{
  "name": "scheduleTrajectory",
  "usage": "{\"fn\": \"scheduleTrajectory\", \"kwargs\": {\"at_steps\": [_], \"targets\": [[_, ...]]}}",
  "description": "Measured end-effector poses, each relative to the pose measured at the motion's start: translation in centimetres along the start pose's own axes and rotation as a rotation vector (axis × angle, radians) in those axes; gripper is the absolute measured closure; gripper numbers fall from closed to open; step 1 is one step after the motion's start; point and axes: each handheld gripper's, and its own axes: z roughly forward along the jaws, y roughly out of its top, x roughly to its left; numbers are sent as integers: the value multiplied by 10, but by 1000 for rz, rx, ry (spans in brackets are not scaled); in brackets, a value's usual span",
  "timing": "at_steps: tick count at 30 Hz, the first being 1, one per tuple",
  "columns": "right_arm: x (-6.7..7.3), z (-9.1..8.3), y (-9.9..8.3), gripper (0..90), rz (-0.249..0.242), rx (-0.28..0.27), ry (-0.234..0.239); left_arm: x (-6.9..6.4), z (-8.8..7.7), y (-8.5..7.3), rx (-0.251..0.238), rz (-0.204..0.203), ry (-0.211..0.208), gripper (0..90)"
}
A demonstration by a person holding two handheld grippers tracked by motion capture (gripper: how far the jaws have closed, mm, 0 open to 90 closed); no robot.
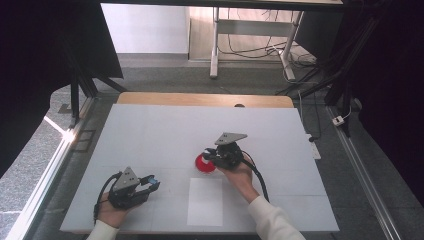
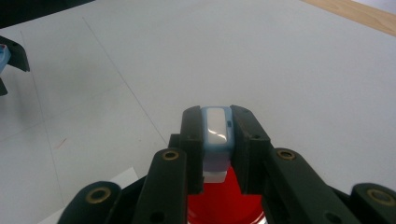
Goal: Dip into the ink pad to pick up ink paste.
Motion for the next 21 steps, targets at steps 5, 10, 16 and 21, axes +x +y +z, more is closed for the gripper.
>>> {"fn": "scheduleTrajectory", "kwargs": {"at_steps": [5,10,16,21], "targets": [[2,2,0,748,-21,21,-3,0,1,0,2,0,0,642],[4,1,1,748,-34,21,-10,0,0,0,0,0,-1,642],[4,5,0,748,-41,50,-21,0,0,0,0,2,1,642],[5,10,-3,748,-60,79,-23,0,0,0,1,3,0,642]]}}
